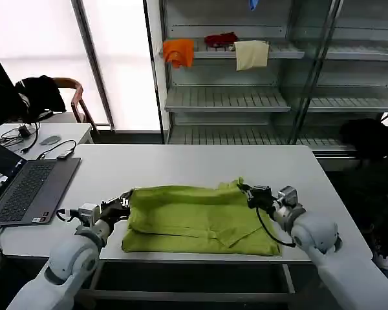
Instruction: Fold and organize the clothes.
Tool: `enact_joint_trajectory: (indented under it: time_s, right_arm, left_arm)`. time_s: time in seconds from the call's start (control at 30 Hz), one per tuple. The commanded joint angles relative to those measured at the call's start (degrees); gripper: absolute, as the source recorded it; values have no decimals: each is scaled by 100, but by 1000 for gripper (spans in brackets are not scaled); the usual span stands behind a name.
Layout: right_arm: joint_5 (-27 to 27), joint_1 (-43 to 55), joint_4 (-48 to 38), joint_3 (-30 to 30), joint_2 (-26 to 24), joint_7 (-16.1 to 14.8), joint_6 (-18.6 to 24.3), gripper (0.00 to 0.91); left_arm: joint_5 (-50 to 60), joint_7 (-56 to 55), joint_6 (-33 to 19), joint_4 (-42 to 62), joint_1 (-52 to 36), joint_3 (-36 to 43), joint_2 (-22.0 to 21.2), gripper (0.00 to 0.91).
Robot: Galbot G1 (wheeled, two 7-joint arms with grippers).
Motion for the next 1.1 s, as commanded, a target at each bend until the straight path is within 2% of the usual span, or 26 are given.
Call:
enact_joint_trajectory:
  time_s: [0.03,0.67,0.87,0.93,0.97,1.0,1.03,1.07,1.1]
  right_arm:
    - [31,-1535,1097,610,-496,-75,50,0]
    - [31,-2108,1346,1167,-647,-93,50,0]
    - [-91,-2116,1266,1137,-564,62,122,0]
    - [-55,-2120,1311,1135,-501,207,123,0]
    - [-58,-2131,1346,1124,-449,322,124,0]
    - [-64,-2158,1394,1114,-420,429,106,544]
    - [-80,-2183,1424,1099,-406,520,102,867]
    - [-98,-2274,1467,1063,-394,621,115,907]
    - [-124,-2343,1493,1023,-369,751,119,907]
  left_arm:
    - [282,-528,81,-502,746,-176,-21,10]
    - [580,-487,82,-421,1041,-130,-112,10]
    - [679,-480,79,-387,1108,-28,-191,40]
    - [794,-468,78,-361,1115,2,-231,121]
    - [835,-450,78,-364,1119,9,-240,574]
    - [856,-438,78,-383,1125,15,-241,877]
    - [891,-435,78,-396,1126,19,-242,907]
    - [945,-420,78,-430,1129,24,-241,907]
    - [1011,-399,76,-461,1128,22,-236,907]
